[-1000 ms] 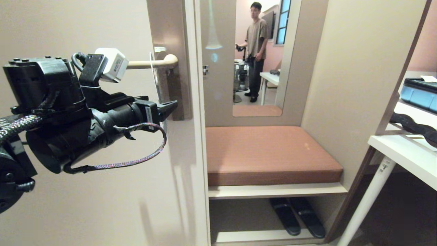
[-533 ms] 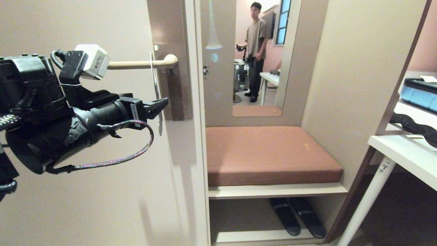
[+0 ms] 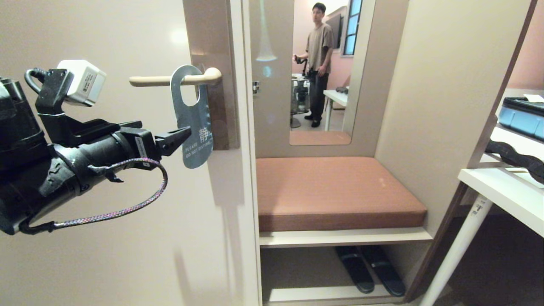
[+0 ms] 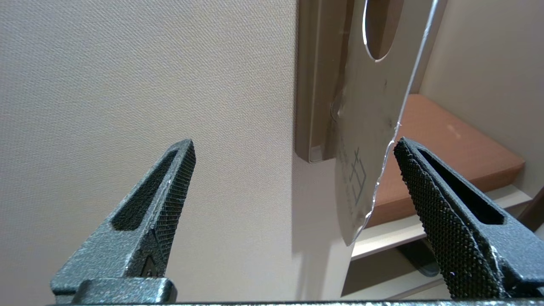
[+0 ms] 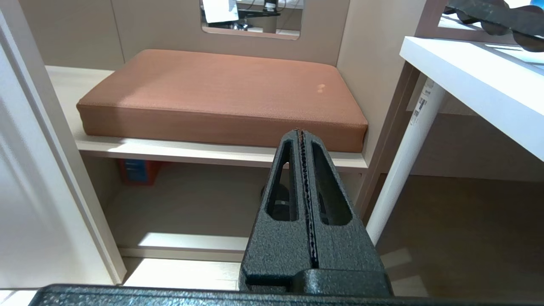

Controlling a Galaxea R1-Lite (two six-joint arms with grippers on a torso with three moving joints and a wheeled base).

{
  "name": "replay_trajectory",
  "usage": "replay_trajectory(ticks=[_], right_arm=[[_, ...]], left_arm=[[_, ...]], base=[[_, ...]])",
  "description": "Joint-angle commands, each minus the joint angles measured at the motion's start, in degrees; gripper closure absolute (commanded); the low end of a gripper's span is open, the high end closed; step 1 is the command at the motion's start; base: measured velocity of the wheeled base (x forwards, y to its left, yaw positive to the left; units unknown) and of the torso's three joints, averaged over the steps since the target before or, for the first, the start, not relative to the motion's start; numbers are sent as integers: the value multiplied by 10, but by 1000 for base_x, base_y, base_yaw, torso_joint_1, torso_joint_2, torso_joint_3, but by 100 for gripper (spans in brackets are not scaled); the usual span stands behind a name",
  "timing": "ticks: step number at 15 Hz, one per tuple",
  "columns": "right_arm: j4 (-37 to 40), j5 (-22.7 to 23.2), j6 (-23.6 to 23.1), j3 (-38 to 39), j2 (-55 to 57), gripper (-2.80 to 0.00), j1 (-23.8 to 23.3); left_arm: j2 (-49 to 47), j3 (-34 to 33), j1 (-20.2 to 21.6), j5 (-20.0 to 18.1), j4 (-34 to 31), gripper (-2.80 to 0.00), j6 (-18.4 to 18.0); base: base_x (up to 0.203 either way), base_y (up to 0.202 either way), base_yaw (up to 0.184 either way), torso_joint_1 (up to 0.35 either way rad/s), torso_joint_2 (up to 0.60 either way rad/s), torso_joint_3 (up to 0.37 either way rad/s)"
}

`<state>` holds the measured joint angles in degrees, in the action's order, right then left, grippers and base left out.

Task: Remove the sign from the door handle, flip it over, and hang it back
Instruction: Hang the sign back with the other side facing out

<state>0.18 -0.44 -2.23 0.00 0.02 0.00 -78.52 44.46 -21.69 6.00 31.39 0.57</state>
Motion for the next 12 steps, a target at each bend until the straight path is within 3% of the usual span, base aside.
replay_trajectory(ticks=[1,8,9,10,12], right_arm=[[0,0,-1,0,0,0,0],[0,0,-1,0,0,0,0],[0,0,-1,0,0,0,0],[0,0,-1,0,0,0,0],[0,0,-1,0,0,0,0]], left_arm=[[13,-2,0,0,2,-280,0],[44,-25,1,1,-5,-280,-1],[49,-27,1,1,-5,-160,-1],[51,-28,1,1,-5,0,-1],[56,-30,2,1,-5,0,0]], base=[[0,0,0,0,0,0],[0,0,0,0,0,0],[0,0,0,0,0,0],[0,0,0,0,0,0],[0,0,0,0,0,0]])
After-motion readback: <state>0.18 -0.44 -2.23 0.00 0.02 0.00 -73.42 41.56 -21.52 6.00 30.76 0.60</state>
